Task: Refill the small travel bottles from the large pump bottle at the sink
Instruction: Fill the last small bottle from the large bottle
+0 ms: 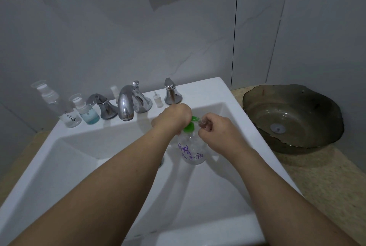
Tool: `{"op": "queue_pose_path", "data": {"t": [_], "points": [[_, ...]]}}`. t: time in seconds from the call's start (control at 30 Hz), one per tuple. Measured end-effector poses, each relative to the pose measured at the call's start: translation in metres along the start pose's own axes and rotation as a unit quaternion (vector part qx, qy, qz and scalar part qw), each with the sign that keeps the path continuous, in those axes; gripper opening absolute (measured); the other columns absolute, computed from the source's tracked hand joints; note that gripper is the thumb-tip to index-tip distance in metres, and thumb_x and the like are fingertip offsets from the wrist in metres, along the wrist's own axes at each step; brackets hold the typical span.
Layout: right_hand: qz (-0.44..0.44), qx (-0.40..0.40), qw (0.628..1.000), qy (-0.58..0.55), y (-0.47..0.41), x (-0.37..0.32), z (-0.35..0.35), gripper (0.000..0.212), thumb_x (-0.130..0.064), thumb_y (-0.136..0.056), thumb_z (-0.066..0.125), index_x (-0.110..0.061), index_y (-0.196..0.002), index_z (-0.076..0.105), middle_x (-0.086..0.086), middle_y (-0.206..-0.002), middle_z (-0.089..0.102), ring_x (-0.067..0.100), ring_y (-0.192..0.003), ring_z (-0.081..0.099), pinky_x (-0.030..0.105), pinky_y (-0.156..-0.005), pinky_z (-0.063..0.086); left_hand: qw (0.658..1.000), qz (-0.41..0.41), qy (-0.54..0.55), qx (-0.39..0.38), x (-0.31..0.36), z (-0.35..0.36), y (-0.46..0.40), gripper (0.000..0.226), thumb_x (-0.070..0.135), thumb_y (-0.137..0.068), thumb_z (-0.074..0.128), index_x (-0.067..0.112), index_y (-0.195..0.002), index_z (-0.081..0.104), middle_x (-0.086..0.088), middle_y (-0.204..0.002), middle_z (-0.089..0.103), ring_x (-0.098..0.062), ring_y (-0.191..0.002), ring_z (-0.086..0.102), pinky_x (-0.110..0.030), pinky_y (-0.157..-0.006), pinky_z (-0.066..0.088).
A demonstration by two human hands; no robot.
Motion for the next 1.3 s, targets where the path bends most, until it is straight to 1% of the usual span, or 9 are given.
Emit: {"op": "queue_pose_path", "data": {"t": [0.1,0.23,0.47,0.6,0.77,0.97,1.13,1.2,1.3], "points": [[-0.003,-0.002,1.0,0.003,0.0,-0.001,0.0,0.008,-0.018,-0.08,0.059,-0.023,-0.086,0.062,-0.005,-0.077,0.061,0.017,-0.074,0.058,0.032,-0.07,0.049,0.999,0.016,0.046,0.011,0.001,-0.005,0.003,0.037,0.027,-0.09,0.018,0.008,-0.082,0.049,-0.021,-0.066,0.068,-0.034,-0.067,0.068,-0.047,-0.083,0.055],[-0.008,0.005,1.0,0.002,0.0,-0.001,0.0,0.008,-0.017,-0.079,0.059,-0.024,-0.082,0.059,-0.005,-0.075,0.06,0.017,-0.073,0.057,0.031,-0.068,0.048,0.995,-0.01,0.099,-0.01,0.001,-0.008,0.005,0.066,0.053,-0.096,0.009,0.005,-0.073,0.047,-0.025,-0.075,0.065,-0.035,-0.071,0.065,-0.041,-0.085,0.055],[-0.014,0.0,1.0,0.004,0.001,-0.002,0.0,0.009,-0.016,-0.079,0.059,-0.024,-0.082,0.058,-0.007,-0.074,0.059,0.014,-0.07,0.054,0.028,-0.065,0.045,0.995,-0.004,0.101,-0.005,0.0,-0.01,0.006,0.057,0.044,-0.098,0.012,0.005,-0.075,0.048,-0.025,-0.074,0.065,-0.034,-0.067,0.064,-0.039,-0.079,0.055],[-0.009,-0.002,1.0,0.001,-0.002,0.0,0.002,0.01,-0.016,-0.078,0.059,-0.026,-0.081,0.058,-0.008,-0.073,0.058,0.014,-0.07,0.054,0.026,-0.065,0.044,0.997,0.01,0.08,-0.008,0.002,-0.007,0.006,0.038,0.014,-0.099,0.019,-0.004,-0.089,0.052,-0.031,-0.084,0.068,-0.04,-0.077,0.069,-0.046,-0.082,0.057],[-0.009,0.001,1.0,0.006,-0.003,-0.001,0.002,0.009,-0.017,-0.078,0.059,-0.025,-0.083,0.059,-0.007,-0.075,0.059,0.017,-0.073,0.057,0.03,-0.07,0.048,0.998,0.05,-0.037,-0.021,0.005,-0.004,0.001,0.028,-0.004,-0.084,0.03,-0.007,-0.073,0.056,-0.028,-0.074,0.069,-0.039,-0.072,0.071,-0.048,-0.074,0.06],[-0.011,-0.004,1.0,0.012,-0.005,-0.001,0.003,0.01,-0.017,-0.077,0.061,-0.025,-0.081,0.058,-0.009,-0.074,0.057,0.014,-0.071,0.055,0.03,-0.069,0.048,0.991,0.079,-0.105,0.014,-0.001,-0.002,-0.012,0.027,-0.003,-0.076,0.033,0.002,-0.065,0.057,-0.015,-0.054,0.067,-0.037,-0.066,0.068,-0.05,-0.078,0.057],[-0.01,-0.007,1.0,0.012,-0.005,0.0,0.003,0.011,-0.017,-0.078,0.06,-0.027,-0.082,0.059,-0.011,-0.075,0.058,0.011,-0.071,0.055,0.026,-0.066,0.045,0.997,0.071,-0.027,-0.005,-0.001,-0.005,-0.006,0.03,0.009,-0.081,0.029,-0.001,-0.078,0.058,-0.021,-0.066,0.069,-0.034,-0.067,0.07,-0.048,-0.077,0.059],[-0.012,-0.008,1.0,0.006,-0.004,-0.001,0.003,0.013,-0.016,-0.078,0.06,-0.028,-0.08,0.058,-0.011,-0.074,0.058,0.01,-0.07,0.054,0.025,-0.065,0.044,0.998,0.062,0.013,-0.013,-0.002,-0.007,-0.005,0.039,0.021,-0.087,0.025,0.0,-0.089,0.058,-0.024,-0.075,0.07,-0.036,-0.074,0.07,-0.047,-0.081,0.058],[-0.016,-0.007,1.0,-0.001,-0.003,-0.002,0.002,0.015,-0.015,-0.078,0.06,-0.03,-0.076,0.055,-0.011,-0.073,0.057,0.007,-0.068,0.053,0.025,-0.065,0.042,0.998,0.031,0.052,-0.019,-0.003,-0.007,-0.004,0.055,0.036,-0.093,0.019,-0.002,-0.091,0.059,-0.026,-0.078,0.069,-0.035,-0.068,0.064,-0.039,-0.079,0.055]]}}
Point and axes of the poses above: each hand's wrist, its own y-axis away from the middle knuckle, its own z-axis out of the palm, x = y × z, the point moved 4 cm from there along -y, towards the middle knuckle
